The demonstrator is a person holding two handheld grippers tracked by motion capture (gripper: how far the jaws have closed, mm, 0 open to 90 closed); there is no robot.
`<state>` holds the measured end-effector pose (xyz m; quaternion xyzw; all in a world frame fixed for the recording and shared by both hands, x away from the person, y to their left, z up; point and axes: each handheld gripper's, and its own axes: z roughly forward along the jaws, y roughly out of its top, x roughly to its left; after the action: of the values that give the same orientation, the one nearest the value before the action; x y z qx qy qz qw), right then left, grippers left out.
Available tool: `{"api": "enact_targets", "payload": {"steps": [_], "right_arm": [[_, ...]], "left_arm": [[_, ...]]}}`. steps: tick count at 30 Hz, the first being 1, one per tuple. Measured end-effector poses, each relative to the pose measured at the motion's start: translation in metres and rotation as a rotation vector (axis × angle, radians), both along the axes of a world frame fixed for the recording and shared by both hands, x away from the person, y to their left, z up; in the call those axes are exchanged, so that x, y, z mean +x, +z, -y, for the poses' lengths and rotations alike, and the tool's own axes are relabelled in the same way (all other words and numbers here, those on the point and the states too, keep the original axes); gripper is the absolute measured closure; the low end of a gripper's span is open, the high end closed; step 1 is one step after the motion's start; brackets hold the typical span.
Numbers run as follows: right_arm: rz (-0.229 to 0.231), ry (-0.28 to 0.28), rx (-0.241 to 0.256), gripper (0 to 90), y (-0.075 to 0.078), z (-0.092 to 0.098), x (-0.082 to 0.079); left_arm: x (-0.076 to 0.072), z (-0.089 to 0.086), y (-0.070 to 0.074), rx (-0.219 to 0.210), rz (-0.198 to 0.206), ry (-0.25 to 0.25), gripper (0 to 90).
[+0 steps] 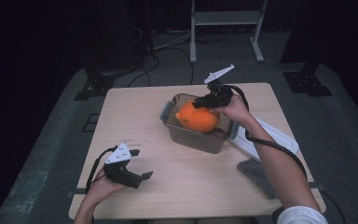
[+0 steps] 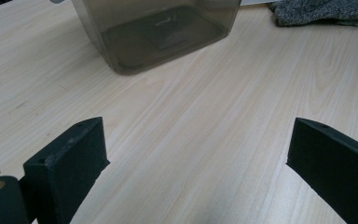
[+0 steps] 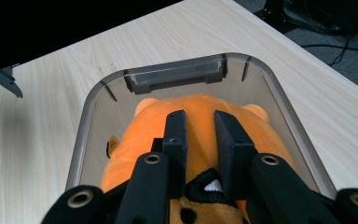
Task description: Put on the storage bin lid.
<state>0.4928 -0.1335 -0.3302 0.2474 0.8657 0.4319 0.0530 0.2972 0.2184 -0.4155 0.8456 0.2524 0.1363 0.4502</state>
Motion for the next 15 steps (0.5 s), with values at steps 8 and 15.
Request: {"api": "enact_targets", "payload": {"steps": [8, 15], "right_arm": [[-0.021, 0.007, -0.024, 74.4, -0.009, -0.005, 0.002], [-0.037, 0.015, -0.04, 74.4, -0.015, -0.01, 0.003]], "left_arm": [[0.0, 0.0, 0.0, -0.001, 0.002, 0.001, 3.8], [0.0, 0.0, 0.0, -0.001, 0.003, 0.0, 3.8]]}}
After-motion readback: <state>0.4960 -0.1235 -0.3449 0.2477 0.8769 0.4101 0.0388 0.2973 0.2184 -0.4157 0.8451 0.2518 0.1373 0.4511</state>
